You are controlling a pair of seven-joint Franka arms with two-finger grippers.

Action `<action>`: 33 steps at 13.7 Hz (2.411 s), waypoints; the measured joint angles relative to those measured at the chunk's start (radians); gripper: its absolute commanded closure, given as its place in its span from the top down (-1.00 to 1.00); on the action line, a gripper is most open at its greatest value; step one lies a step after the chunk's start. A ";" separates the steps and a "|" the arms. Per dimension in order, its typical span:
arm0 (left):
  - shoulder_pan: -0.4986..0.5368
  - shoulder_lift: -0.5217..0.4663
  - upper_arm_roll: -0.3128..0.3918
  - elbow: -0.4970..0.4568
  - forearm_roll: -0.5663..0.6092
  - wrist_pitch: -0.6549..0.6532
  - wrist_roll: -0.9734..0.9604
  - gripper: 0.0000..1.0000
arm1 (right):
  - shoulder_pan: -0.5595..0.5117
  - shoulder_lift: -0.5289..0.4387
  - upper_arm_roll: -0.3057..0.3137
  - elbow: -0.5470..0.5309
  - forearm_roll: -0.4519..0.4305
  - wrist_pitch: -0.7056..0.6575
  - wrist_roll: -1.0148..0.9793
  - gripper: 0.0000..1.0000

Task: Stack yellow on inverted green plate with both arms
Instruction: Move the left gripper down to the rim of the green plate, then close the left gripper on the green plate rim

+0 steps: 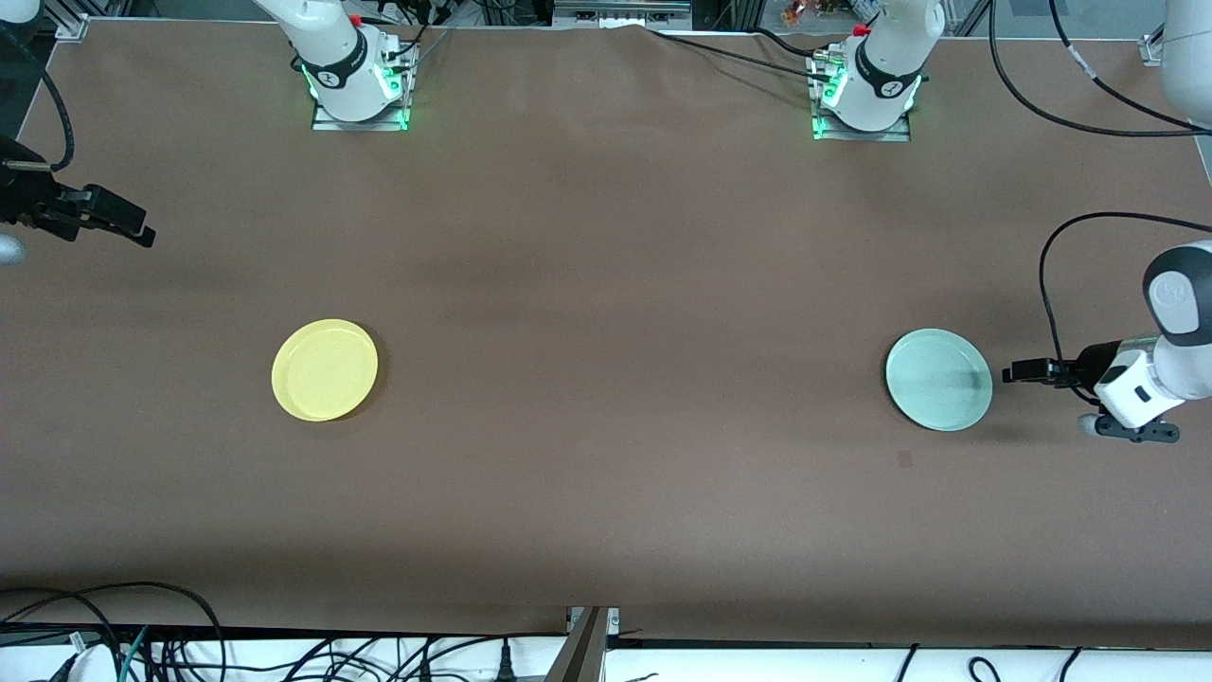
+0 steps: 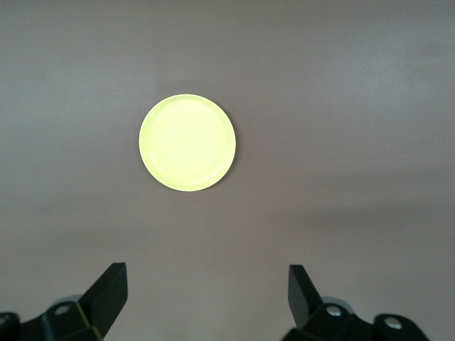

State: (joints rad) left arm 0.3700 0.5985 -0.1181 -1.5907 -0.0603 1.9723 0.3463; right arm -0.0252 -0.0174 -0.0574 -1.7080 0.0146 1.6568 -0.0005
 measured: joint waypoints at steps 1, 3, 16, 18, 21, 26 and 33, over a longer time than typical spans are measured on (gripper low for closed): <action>0.003 0.014 0.000 0.000 0.000 0.008 0.002 1.00 | 0.000 0.000 0.000 0.000 0.000 0.000 0.000 1.00; 0.010 0.032 -0.001 -0.002 0.000 0.015 0.008 1.00 | 0.000 0.000 0.000 0.000 0.000 0.000 0.000 1.00; 0.051 0.056 -0.012 -0.160 0.000 0.228 0.058 1.00 | 0.000 0.000 0.009 0.001 0.000 0.000 0.000 1.00; 0.051 0.056 -0.012 -0.171 0.000 0.237 0.061 1.00 | 0.000 0.000 0.009 0.001 0.000 0.000 0.000 1.00; 0.051 0.056 -0.013 -0.178 0.000 0.244 0.087 1.00 | 0.000 0.000 0.009 0.001 0.000 0.000 0.000 1.00; 0.051 0.056 -0.013 -0.183 0.000 0.246 0.097 0.43 | 0.000 0.000 0.009 0.001 0.000 0.000 0.000 1.00; 0.051 0.056 -0.014 -0.192 0.000 0.246 0.102 -1.00 | 0.000 0.000 0.013 0.001 0.000 0.000 0.000 1.00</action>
State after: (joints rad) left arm 0.4207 0.6542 -0.1322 -1.7828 -0.0604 2.2186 0.4486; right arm -0.0252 -0.0174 -0.0440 -1.7074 0.0146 1.6568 -0.0003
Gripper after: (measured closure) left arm 0.718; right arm 0.000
